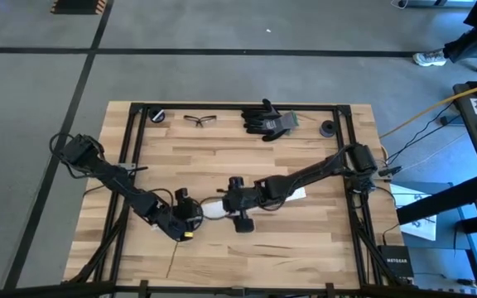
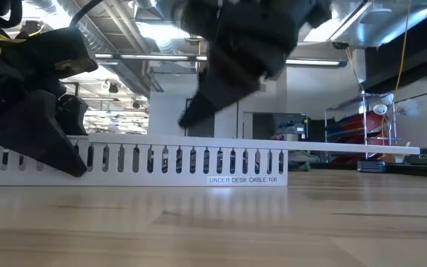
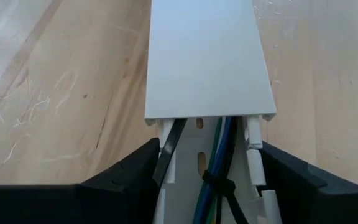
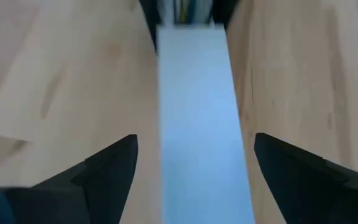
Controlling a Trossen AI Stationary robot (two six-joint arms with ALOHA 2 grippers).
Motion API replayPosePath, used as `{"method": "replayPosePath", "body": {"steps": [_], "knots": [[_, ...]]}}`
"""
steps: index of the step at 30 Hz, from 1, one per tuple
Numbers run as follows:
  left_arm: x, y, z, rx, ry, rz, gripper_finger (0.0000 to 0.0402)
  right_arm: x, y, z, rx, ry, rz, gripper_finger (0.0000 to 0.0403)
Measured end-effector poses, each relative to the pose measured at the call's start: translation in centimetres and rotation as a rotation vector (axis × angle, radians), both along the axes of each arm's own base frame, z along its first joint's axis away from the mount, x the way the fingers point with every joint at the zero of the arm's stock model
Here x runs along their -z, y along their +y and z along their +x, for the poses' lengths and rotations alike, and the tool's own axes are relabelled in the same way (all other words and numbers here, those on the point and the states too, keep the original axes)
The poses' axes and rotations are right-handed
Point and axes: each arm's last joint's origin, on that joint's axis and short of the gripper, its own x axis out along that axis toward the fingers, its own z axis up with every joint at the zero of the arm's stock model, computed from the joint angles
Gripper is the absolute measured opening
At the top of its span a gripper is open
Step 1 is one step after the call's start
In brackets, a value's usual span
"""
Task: Ziptie cables
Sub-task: Close the white cable duct
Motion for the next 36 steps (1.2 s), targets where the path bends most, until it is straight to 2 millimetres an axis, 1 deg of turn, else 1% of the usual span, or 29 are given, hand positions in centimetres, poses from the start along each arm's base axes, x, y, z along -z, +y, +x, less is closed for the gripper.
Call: {"method": "replayPosePath", "body": {"steps": [3, 7, 10, 12, 16, 17, 20, 24, 30, 36], "knots": [[0.0, 0.0, 0.0, 0.001, 0.001, 0.000, 0.0207, 1.1, -0.9, -0.3, 0.019, 0.047, 0.037, 0.0310], [0.0, 0.0, 0.0, 0.004, 0.001, 0.002, 0.0207, 2.2, -0.9, -0.9, 0.017, 0.076, 0.039, 0.0310], [0.0, 0.0, 0.0, 0.011, 0.003, 0.008, 0.0207, 2.4, -0.9, -1.0, 0.015, 0.084, 0.037, 0.0304], [0.0, 0.0, 0.0, 0.012, 0.004, 0.009, 0.0207, 2.3, -0.9, -0.9, 0.015, 0.069, 0.041, 0.0286], [0.0, 0.0, 0.0, 0.013, 0.005, 0.009, 0.0207, 2.2, -0.8, -0.8, 0.006, 0.048, 0.045, 0.0213], [0.0, 0.0, 0.0, 0.014, 0.006, 0.011, 0.0207, 2.2, -0.8, -0.8, 0.004, 0.049, 0.046, 0.0206], [0.0, 0.0, 0.0, 0.015, 0.008, 0.011, 0.0208, 2.6, -0.7, -0.6, 0.000, 0.046, 0.054, 0.0206], [0.0, 0.0, 0.0, 0.016, 0.005, 0.005, 0.0208, 3.3, -0.6, 0.1, 0.008, 0.005, 0.103, 0.0206], [0.1, 0.0, 0.0, 0.022, 0.006, -0.004, 0.0208, 3.5, -0.4, 0.7, 0.024, -0.053, 0.144, 0.0206], [0.1, 0.0, -0.1, 0.019, 0.006, -0.004, 0.0208, 3.5, -0.3, 1.0, 0.018, -0.082, 0.146, 0.0206]]}}
